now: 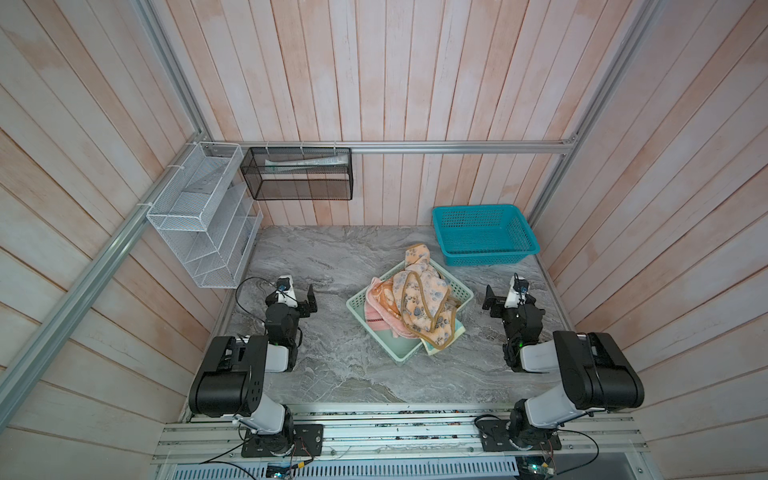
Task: Fold and stack the towels
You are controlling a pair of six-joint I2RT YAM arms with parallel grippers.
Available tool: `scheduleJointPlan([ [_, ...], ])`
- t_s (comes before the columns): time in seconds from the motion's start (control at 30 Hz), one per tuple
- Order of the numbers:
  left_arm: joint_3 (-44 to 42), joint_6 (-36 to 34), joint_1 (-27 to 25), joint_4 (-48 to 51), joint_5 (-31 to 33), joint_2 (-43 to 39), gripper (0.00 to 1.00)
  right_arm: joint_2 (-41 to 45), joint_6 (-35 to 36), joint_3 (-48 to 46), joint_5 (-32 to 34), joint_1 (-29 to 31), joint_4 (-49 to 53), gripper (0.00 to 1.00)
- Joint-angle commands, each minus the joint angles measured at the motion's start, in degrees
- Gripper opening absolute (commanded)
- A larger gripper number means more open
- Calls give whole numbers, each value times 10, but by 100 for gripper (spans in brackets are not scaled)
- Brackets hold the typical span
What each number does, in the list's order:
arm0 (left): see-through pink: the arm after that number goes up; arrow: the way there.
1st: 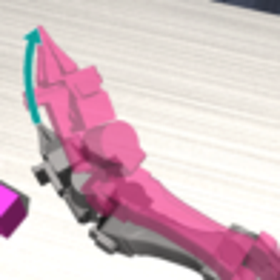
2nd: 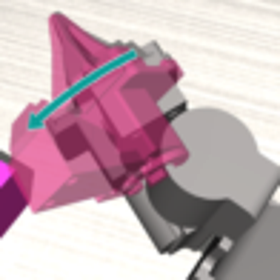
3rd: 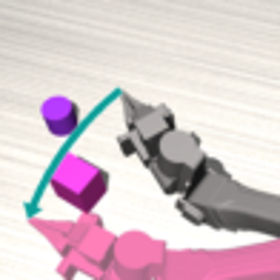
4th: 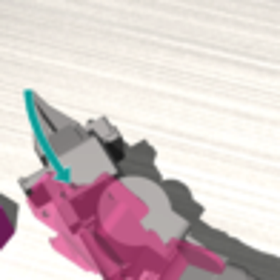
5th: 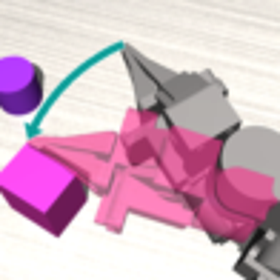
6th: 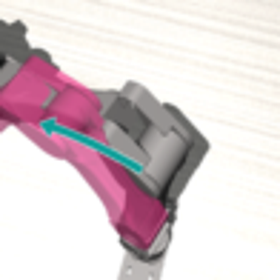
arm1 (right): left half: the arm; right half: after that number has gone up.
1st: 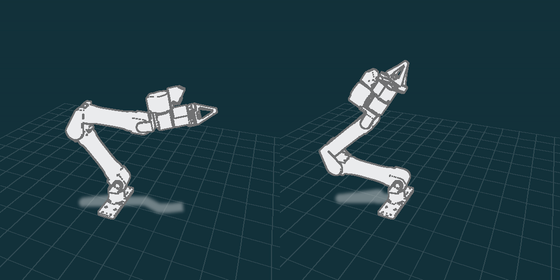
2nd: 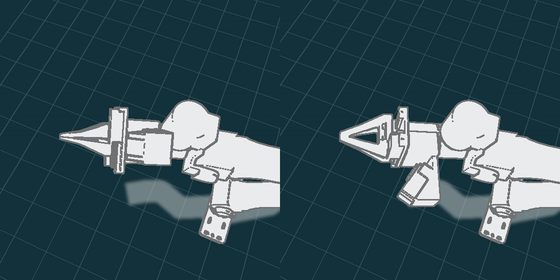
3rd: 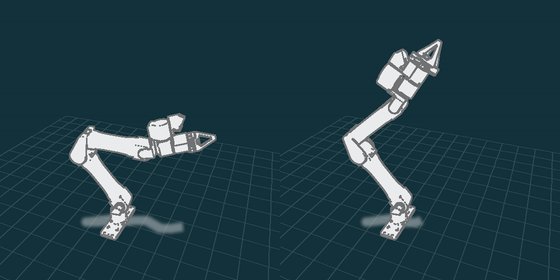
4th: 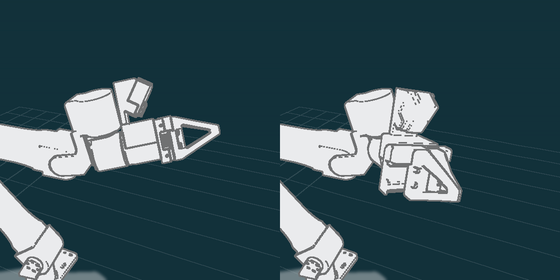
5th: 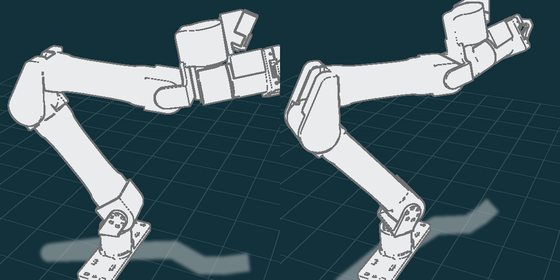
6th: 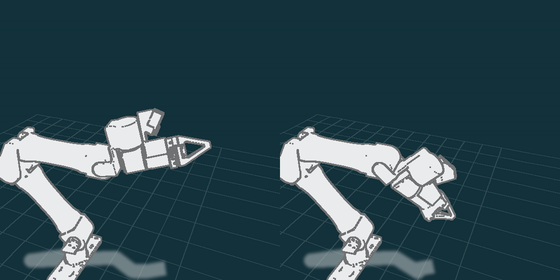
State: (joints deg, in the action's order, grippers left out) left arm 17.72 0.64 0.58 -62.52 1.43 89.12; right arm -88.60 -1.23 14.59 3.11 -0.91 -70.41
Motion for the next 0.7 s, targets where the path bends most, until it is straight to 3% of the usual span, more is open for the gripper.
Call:
scheduleJointPlan([
  [0.0, -8, 3, 3, -2, -9, -9, 100, 11, 3, -7, 1, -3, 4, 98],
  [0.53, -8, 4, 4, 0, -10, -9, 100, 12, 5, -10, -2, -4, 1, 98],
  [0.67, -27, -13, -8, -21, -15, -36, 100, 60, 21, -21, -14, 8, 8, 98],
])
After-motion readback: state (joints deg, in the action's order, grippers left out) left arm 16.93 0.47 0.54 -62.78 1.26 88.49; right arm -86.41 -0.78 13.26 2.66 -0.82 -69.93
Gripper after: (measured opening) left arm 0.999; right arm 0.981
